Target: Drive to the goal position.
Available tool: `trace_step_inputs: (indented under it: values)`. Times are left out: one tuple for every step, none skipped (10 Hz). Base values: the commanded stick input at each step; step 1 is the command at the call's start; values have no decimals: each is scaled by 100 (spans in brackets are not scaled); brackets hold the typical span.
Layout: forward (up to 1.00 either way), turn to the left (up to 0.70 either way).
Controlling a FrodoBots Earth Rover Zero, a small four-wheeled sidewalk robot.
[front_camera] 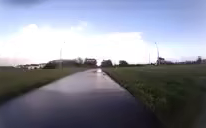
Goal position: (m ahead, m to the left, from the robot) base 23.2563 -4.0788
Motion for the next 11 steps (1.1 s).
trace_step_inputs:
  values:
    - [45,0]
    - [45,0]
    - [45,0]
    - [45,0]
    - [45,0]
    - [45,0]
    - [45,0]
    - [45,0]
    - [45,0]
    - [45,5]
    - [45,22]
